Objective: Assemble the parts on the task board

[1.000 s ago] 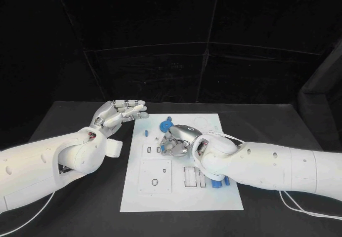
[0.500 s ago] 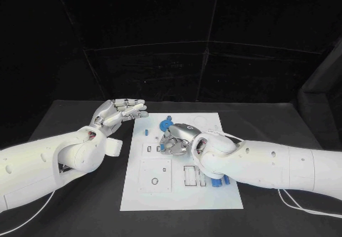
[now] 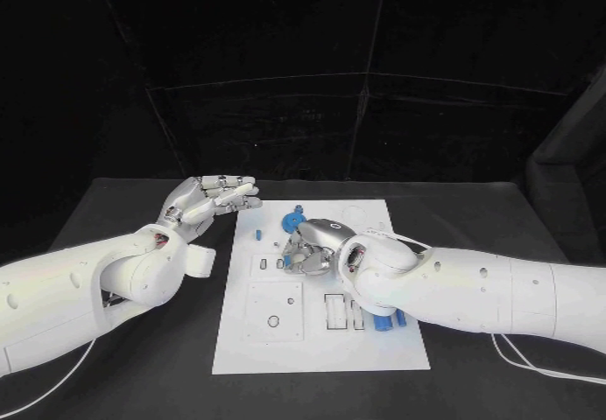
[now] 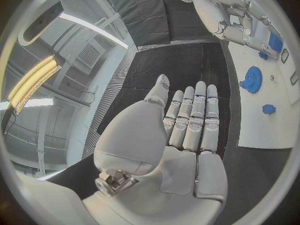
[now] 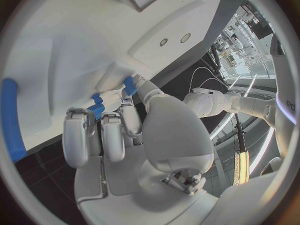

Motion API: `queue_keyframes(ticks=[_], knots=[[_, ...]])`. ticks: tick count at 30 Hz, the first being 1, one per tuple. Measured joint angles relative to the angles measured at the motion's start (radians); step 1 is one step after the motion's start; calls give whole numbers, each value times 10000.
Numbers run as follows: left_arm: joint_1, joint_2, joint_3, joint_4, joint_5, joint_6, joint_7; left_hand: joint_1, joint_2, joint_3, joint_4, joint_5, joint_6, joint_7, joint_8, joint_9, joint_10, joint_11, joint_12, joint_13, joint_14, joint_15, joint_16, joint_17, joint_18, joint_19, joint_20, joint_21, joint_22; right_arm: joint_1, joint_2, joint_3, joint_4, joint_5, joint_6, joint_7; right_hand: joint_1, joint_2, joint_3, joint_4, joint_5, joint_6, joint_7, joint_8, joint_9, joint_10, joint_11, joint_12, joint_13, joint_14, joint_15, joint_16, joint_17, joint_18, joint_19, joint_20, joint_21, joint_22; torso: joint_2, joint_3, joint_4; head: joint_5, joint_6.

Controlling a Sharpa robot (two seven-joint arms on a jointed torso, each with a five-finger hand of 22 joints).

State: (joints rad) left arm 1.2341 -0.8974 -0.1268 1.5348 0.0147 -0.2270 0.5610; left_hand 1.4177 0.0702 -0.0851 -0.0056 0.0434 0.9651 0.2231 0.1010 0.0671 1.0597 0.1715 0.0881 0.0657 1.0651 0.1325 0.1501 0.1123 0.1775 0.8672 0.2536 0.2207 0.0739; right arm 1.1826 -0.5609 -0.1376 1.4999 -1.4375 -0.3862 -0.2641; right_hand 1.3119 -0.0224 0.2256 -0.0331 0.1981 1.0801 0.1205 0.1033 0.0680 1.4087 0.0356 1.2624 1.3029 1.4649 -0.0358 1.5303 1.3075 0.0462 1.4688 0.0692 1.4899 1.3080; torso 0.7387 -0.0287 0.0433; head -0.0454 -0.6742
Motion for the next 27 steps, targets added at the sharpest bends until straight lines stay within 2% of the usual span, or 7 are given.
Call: queue_keyframes(ticks=[10,13,15,24,27], knots=[[0,-11,0,6,3,0,0,0,0,0,0,0,0,0,0,0,0,0,0,0,0,0,0,0,0,0,0,0,1,-8,0,-8,0,-92,133,-122,-144,-142,34,25,32,-122,120,-114,-13,-137,72,-168,-153,0,0,-37,0,-1,0,0,-33,-1,-1,-1,3,-22,-17],[0,-14,0,6,3,2,-2,0,0,0,0,0,0,0,0,0,-1,0,0,0,0,0,0,0,0,0,0,0,1,-12,0,-10,0,-115,145,-160,-188,-186,42,18,33,-161,84,-160,-16,-174,35,-235,-184,0,1,-37,0,0,0,0,-77,-1,-2,-1,3,-22,-22],[0,-15,0,6,4,3,-3,0,0,0,0,0,0,0,0,0,0,0,0,0,0,0,0,1,0,0,0,0,1,-12,0,-10,-1,-127,145,-184,-236,-234,44,16,33,-220,130,-167,-20,-209,72,-259,-209,0,0,-37,-1,0,0,0,-77,-2,-2,0,3,-22,-22],[0,-18,0,7,6,7,-8,-37,37,-42,-42,0,0,0,0,0,0,0,0,0,0,0,-38,-8,0,0,0,-70,-9,-11,17,-7,-6,-184,128,-280,-341,-339,-2,60,33,-273,148,-222,-31,-245,109,-350,-296,0,0,-37,-1,-1,0,0,-77,-2,-2,3,3,-15,-39],[0,-19,0,7,6,15,-13,-37,37,-42,-41,0,0,0,0,0,-1,0,0,0,0,0,-38,-8,0,0,0,-71,-9,-11,24,-7,-11,-195,121,-308,-453,-451,-64,123,-69,-340,155,-221,-26,-245,109,-400,-332,0,0,-84,-1,0,-21,21,-92,-3,-1,3,4,-15,-39]])
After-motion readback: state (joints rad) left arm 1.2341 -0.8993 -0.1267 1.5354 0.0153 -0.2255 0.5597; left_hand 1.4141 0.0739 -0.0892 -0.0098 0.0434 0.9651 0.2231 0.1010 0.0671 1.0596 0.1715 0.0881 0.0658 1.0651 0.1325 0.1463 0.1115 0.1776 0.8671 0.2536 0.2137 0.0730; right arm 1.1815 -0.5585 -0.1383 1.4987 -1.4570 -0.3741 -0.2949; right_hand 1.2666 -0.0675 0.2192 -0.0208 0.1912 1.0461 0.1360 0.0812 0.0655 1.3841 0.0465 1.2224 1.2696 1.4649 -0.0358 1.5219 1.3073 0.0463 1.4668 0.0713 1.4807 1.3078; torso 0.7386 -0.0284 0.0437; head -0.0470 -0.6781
